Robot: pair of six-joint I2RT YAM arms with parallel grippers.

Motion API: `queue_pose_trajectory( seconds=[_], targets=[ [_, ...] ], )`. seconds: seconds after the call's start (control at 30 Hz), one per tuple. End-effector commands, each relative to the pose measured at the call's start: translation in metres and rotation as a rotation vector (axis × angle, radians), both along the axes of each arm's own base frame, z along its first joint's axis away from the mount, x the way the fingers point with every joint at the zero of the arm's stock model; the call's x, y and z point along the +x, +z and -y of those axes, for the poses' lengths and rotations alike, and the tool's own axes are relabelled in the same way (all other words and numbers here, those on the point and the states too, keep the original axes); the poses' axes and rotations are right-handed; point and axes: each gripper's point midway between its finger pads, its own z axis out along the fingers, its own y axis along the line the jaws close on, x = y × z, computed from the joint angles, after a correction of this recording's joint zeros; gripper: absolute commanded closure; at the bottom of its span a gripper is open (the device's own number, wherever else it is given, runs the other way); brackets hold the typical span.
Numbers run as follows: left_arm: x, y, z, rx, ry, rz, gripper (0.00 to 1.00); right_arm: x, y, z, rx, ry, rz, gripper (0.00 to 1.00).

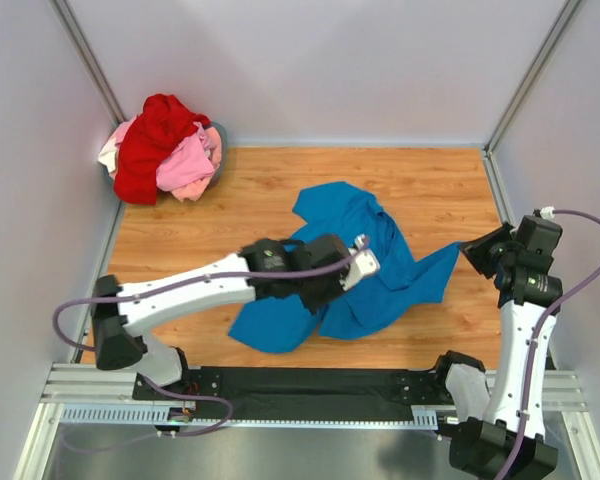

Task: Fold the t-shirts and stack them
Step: Flatten the tshirt out

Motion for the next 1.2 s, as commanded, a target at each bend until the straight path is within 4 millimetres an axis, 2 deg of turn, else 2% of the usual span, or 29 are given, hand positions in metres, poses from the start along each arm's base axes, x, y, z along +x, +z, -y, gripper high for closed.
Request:
queue_pose_trajectory(
  seconds=[0.0, 0.03, 0.07, 0.1, 0.13, 0.17, 0.2, 0.23, 0.27, 0.3, 0.33, 0.37, 0.4, 0.43, 0.47, 0.5, 0.53, 0.6, 0.63, 0.67, 0.73, 0.77, 0.83, 0.87, 0.9, 0.93, 1.0, 1.1, 1.17],
  targets=[
    [0.016, 0.034, -0.022, -0.051, -0.145, -0.064, 1.0, 0.012, 0.02, -0.004, 0.012, 0.029, 0.051, 0.99],
    [0.014, 0.032, -0.019, -0.075, -0.185, -0.143, 1.0, 0.016, 0.015, -0.002, 0.018, 0.03, 0.033, 0.99],
    [0.045, 0.021, -0.019, -0.057, -0.171, -0.172, 0.96, 0.022, 0.014, -0.001, 0.021, 0.032, 0.033, 1.0],
    [0.053, 0.011, -0.022, -0.033, -0.166, -0.233, 0.9, 0.025, 0.012, -0.001, 0.025, 0.032, 0.029, 1.0],
    [0.065, -0.025, -0.016, 0.028, -0.159, -0.348, 0.87, 0.027, 0.008, 0.0, 0.035, 0.031, 0.021, 0.99],
    [0.099, -0.039, -0.025, 0.054, -0.096, -0.367, 0.85, 0.034, 0.005, 0.001, 0.043, 0.031, 0.017, 1.0],
    [0.13, -0.027, -0.018, 0.045, -0.04, -0.346, 0.75, 0.037, 0.004, 0.001, 0.049, 0.033, 0.018, 1.0],
    [0.158, -0.037, -0.025, 0.092, 0.055, -0.352, 0.71, 0.041, 0.003, 0.001, 0.056, 0.036, 0.018, 1.0],
    [0.203, -0.05, -0.022, 0.075, 0.185, -0.383, 0.63, 0.045, 0.001, 0.001, 0.065, 0.039, 0.009, 1.0],
    [0.214, -0.053, -0.025, 0.056, 0.248, -0.412, 0.47, 0.046, 0.001, 0.001, 0.067, 0.043, 0.003, 1.0],
    [0.221, -0.046, -0.021, 0.0, 0.276, -0.429, 0.33, 0.047, 0.004, 0.001, 0.058, 0.047, 0.006, 1.0],
    [0.222, -0.045, -0.024, -0.014, 0.311, -0.435, 0.16, 0.048, 0.005, 0.002, 0.051, 0.049, 0.005, 0.99],
    [0.235, -0.039, -0.013, -0.086, 0.333, -0.378, 0.06, 0.048, 0.005, 0.004, 0.044, 0.045, 0.002, 1.0],
    [0.235, -0.007, -0.015, -0.147, 0.357, -0.298, 0.02, 0.048, 0.006, 0.005, 0.038, 0.042, 0.007, 1.0],
    [0.224, -0.021, -0.019, -0.124, 0.376, -0.309, 0.0, 0.049, 0.005, 0.005, 0.036, 0.039, 0.009, 1.0],
    [0.227, -0.014, -0.017, -0.127, 0.399, -0.233, 0.0, 0.049, 0.004, 0.005, 0.035, 0.039, 0.01, 0.99],
    [0.221, 0.007, -0.021, -0.134, 0.412, -0.169, 0.0, 0.049, 0.002, 0.004, 0.04, 0.042, 0.007, 1.0],
    [0.205, 0.006, -0.028, -0.037, 0.433, -0.075, 0.01, 0.05, -0.003, 0.003, 0.056, 0.045, -0.001, 1.0],
    [0.194, 0.019, -0.029, -0.045, 0.44, -0.048, 0.01, 0.051, -0.004, 0.002, 0.055, 0.049, 0.0, 1.0],
    [0.186, 0.012, -0.036, -0.003, 0.46, -0.036, 0.02, 0.05, -0.005, 0.0, 0.057, 0.055, -0.004, 0.99],
    [0.162, 0.019, -0.031, -0.029, 0.493, -0.044, 0.04, 0.049, -0.008, -0.001, 0.052, 0.056, -0.009, 1.0],
    [0.148, 0.002, -0.034, -0.006, 0.509, -0.085, 0.07, 0.049, -0.009, -0.001, 0.049, 0.052, -0.007, 0.99],
    [0.131, 0.002, -0.021, -0.102, 0.514, -0.14, 0.11, 0.047, -0.011, -0.001, 0.045, 0.054, -0.008, 0.99],
    [0.119, -0.02, -0.026, -0.078, 0.511, -0.181, 0.12, 0.047, -0.013, -0.001, 0.045, 0.051, -0.011, 0.99],
    [0.12, -0.023, -0.018, -0.124, 0.502, -0.18, 0.14, 0.047, -0.013, -0.002, 0.046, 0.055, -0.011, 1.0],
    [0.113, -0.038, -0.025, -0.106, 0.505, -0.19, 0.15, 0.046, -0.014, -0.003, 0.044, 0.06, -0.016, 1.0],
    [0.116, -0.047, -0.025, -0.115, 0.49, -0.166, 0.17, 0.045, -0.012, -0.003, 0.039, 0.068, -0.017, 1.0],
    [0.116, -0.068, -0.029, -0.077, 0.455, -0.134, 0.3, 0.042, -0.011, -0.002, 0.023, 0.065, -0.017, 1.0],
    [0.12, -0.077, -0.031, -0.041, 0.441, -0.093, 0.35, 0.042, -0.01, -0.002, 0.022, 0.06, -0.013, 0.99]
  ],
)
